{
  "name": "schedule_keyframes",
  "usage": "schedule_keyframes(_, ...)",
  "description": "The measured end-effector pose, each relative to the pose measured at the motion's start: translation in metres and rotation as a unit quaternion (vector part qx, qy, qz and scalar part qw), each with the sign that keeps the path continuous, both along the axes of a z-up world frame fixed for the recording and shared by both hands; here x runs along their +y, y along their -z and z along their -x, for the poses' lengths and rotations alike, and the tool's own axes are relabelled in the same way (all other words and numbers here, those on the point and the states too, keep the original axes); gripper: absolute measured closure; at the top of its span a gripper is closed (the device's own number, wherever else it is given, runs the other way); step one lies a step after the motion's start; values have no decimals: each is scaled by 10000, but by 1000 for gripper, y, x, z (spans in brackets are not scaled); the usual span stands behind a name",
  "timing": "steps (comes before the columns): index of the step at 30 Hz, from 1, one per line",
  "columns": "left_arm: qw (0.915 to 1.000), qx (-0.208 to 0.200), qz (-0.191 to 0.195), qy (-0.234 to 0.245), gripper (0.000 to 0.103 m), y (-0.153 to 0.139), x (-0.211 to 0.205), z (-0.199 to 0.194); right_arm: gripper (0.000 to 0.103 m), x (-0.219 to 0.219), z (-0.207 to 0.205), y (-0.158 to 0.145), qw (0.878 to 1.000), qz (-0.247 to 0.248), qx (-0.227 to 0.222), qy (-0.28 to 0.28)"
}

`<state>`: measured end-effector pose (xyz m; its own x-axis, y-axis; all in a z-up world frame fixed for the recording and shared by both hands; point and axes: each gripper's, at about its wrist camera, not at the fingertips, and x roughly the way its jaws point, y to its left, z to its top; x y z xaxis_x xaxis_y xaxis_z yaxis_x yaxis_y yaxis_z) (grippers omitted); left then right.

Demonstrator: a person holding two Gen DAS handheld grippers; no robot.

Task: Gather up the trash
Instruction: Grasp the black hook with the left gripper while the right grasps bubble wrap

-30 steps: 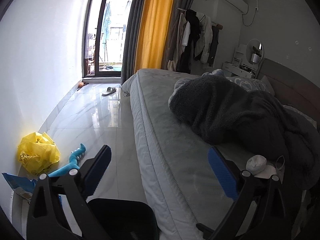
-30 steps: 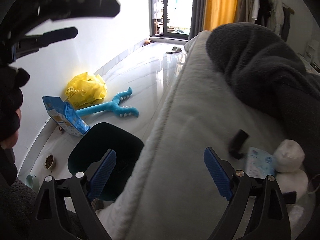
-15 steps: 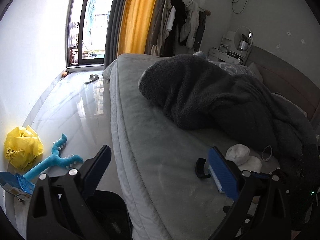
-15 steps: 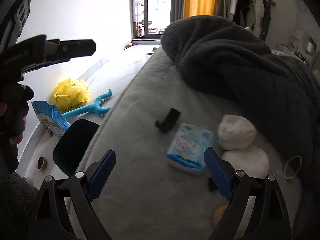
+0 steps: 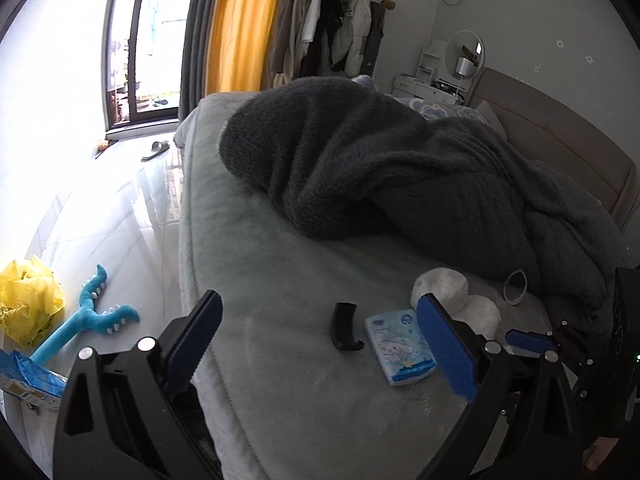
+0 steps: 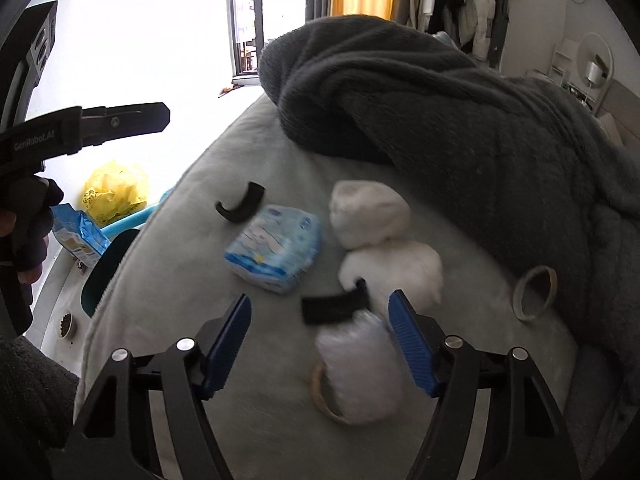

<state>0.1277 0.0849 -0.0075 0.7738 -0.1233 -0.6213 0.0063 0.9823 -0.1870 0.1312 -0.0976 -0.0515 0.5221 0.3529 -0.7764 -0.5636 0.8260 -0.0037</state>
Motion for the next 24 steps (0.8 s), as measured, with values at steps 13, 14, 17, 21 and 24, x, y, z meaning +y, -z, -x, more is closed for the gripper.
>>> schedule_keyframes(13,9965,166,-91,809,15,18,-58,-9,57,-30,-14,26,9980,-311,526,159)
schedule_keyframes(14,9961,180,-125,858,15,20,-63,-10,59,-32,-14,26,9976,-373,554,156)
schedule_keyframes(17,9943,217,-162,1032,19,24,-75,-11,62,-35,-13,23,9970,-501,569,130)
schedule_keyframes(21,9920,208,-178,1230,19,29,-93,-12,64,-45,-10,18,9955,-738,573,128)
schedule_keyframes(24,9910,208,-184,1312,19,31,-102,-13,64,-54,-8,14,9946,-862,550,188)
